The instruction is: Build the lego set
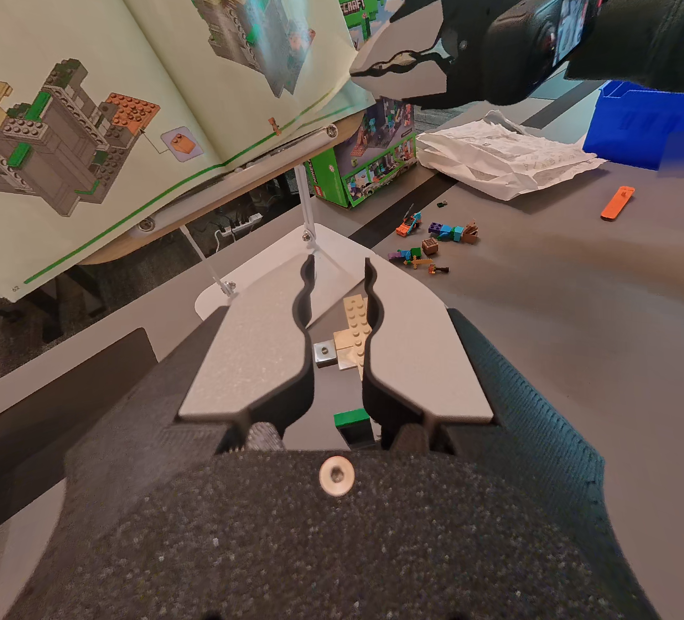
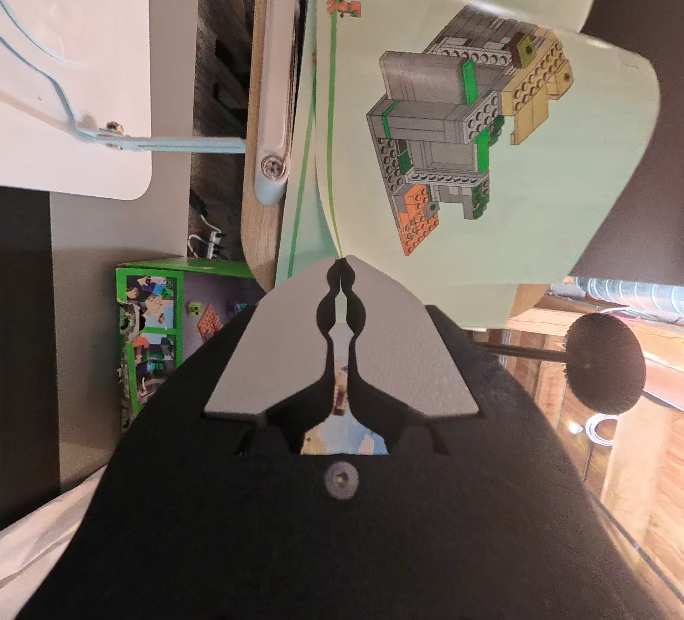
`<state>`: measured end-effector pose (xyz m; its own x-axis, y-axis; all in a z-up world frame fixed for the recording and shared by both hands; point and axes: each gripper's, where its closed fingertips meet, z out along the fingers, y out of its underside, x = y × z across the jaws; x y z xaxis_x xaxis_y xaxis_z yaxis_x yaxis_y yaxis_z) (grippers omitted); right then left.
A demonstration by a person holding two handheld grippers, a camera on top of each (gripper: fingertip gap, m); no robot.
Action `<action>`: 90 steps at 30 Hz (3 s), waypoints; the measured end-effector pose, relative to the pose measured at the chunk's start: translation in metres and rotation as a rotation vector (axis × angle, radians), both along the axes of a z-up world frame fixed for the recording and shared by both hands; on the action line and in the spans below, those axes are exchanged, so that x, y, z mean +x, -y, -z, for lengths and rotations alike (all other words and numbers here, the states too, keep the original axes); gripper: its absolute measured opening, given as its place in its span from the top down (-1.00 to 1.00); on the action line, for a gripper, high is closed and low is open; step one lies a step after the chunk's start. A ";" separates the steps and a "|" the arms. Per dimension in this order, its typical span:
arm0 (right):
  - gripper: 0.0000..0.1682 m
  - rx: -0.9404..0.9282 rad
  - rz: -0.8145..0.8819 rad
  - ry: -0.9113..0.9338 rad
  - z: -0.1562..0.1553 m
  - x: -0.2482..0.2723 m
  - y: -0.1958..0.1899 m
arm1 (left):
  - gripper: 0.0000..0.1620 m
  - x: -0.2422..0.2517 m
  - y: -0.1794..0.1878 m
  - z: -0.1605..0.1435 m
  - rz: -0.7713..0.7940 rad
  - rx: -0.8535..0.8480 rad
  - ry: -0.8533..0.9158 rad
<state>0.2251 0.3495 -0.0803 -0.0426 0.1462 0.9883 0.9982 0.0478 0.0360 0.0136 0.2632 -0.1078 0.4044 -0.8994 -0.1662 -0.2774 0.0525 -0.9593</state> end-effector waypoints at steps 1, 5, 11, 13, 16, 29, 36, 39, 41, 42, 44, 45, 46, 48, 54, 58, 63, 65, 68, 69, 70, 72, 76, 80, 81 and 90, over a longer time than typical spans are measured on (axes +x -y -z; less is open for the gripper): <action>1.00 0.011 -0.013 -0.005 -0.004 -0.005 0.001 | 0.69 -0.001 0.000 0.000 -0.001 0.000 0.001; 1.00 0.058 -0.068 -0.047 -0.027 -0.029 0.005 | 0.69 -0.002 -0.001 -0.001 0.000 -0.009 0.008; 1.00 0.096 -0.166 -0.139 -0.046 -0.080 0.001 | 0.70 -0.001 0.000 -0.003 0.005 -0.012 0.015; 1.00 0.100 -0.197 -0.167 -0.047 -0.100 -0.004 | 0.70 -0.002 0.001 -0.004 0.005 -0.010 0.016; 1.00 0.099 -0.238 -0.202 -0.046 -0.131 -0.016 | 0.70 -0.004 0.000 -0.005 0.001 -0.012 0.022; 1.00 0.037 -0.313 -0.241 -0.017 -0.226 -0.067 | 0.71 -0.030 -0.034 -0.008 -0.090 -0.049 0.067; 1.00 0.024 -0.316 -0.267 -0.010 -0.231 -0.068 | 0.67 -0.047 -0.081 -0.001 -0.223 -0.028 0.080; 1.00 0.011 -0.326 -0.284 -0.009 -0.231 -0.065 | 0.59 -0.043 -0.107 -0.003 -0.268 0.023 0.076; 1.00 0.000 -0.332 -0.304 -0.010 -0.232 -0.063 | 0.53 -0.037 -0.124 -0.007 -0.292 0.081 0.066; 1.00 -0.007 -0.336 -0.315 -0.010 -0.233 -0.062 | 0.51 -0.033 -0.133 -0.009 -0.303 0.117 0.063; 1.00 -0.016 -0.343 -0.340 -0.012 -0.235 -0.061 | 0.49 -0.031 -0.150 -0.014 -0.345 0.201 0.041; 1.00 -0.023 -0.349 -0.356 -0.013 -0.236 -0.060 | 0.48 -0.029 -0.157 -0.015 -0.349 0.231 0.032; 1.00 -0.030 -0.355 -0.373 -0.013 -0.237 -0.059 | 0.48 -0.025 -0.162 -0.015 -0.344 0.249 0.026; 1.00 -0.042 -0.366 -0.402 -0.014 -0.240 -0.058 | 0.47 -0.022 -0.172 -0.014 -0.352 0.274 0.017; 1.00 -0.056 -0.392 -0.420 -0.009 -0.248 -0.053 | 0.72 -0.027 -0.179 -0.025 -0.418 0.253 0.185; 1.00 -0.063 -0.407 -0.421 -0.007 -0.255 -0.049 | 0.87 -0.031 -0.178 -0.021 -0.447 0.181 0.288; 1.00 -0.063 -0.430 -0.433 -0.008 -0.261 -0.039 | 1.00 -0.035 -0.181 -0.014 -0.468 0.092 0.369; 1.00 -0.058 -0.432 -0.441 -0.009 -0.259 -0.035 | 1.00 -0.035 -0.181 -0.013 -0.465 0.074 0.383; 1.00 -0.048 -0.413 -0.457 -0.012 -0.248 -0.032 | 1.00 -0.034 -0.180 -0.011 -0.454 0.047 0.400; 1.00 -0.044 -0.401 -0.462 -0.012 -0.242 -0.031 | 1.00 -0.034 -0.180 -0.011 -0.451 0.038 0.404; 1.00 -0.039 -0.385 -0.468 -0.013 -0.235 -0.032 | 1.00 -0.034 -0.180 -0.011 -0.448 0.031 0.408; 1.00 -0.026 -0.345 -0.479 -0.014 -0.218 -0.033 | 1.00 -0.033 -0.181 -0.010 -0.441 0.016 0.412; 1.00 -0.010 -0.260 -0.498 -0.016 -0.184 -0.037 | 0.99 -0.035 -0.186 -0.007 -0.434 -0.013 0.411; 1.00 -0.001 -0.185 -0.510 -0.016 -0.154 -0.039 | 0.93 -0.042 -0.194 -0.006 -0.437 -0.043 0.411; 1.00 -0.002 -0.168 -0.511 -0.015 -0.148 -0.040 | 0.93 -0.044 -0.196 -0.006 -0.439 -0.045 0.408; 1.00 -0.051 -0.046 -0.467 -0.002 -0.119 -0.045 | 0.91 -0.071 -0.213 0.001 -0.491 -0.119 0.368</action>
<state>0.1057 0.3942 -0.0783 0.3977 0.2036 0.8947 0.9037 0.0819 -0.4203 -0.0572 0.4757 -0.1083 0.7868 -0.5980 0.1528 0.1078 -0.1106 -0.9880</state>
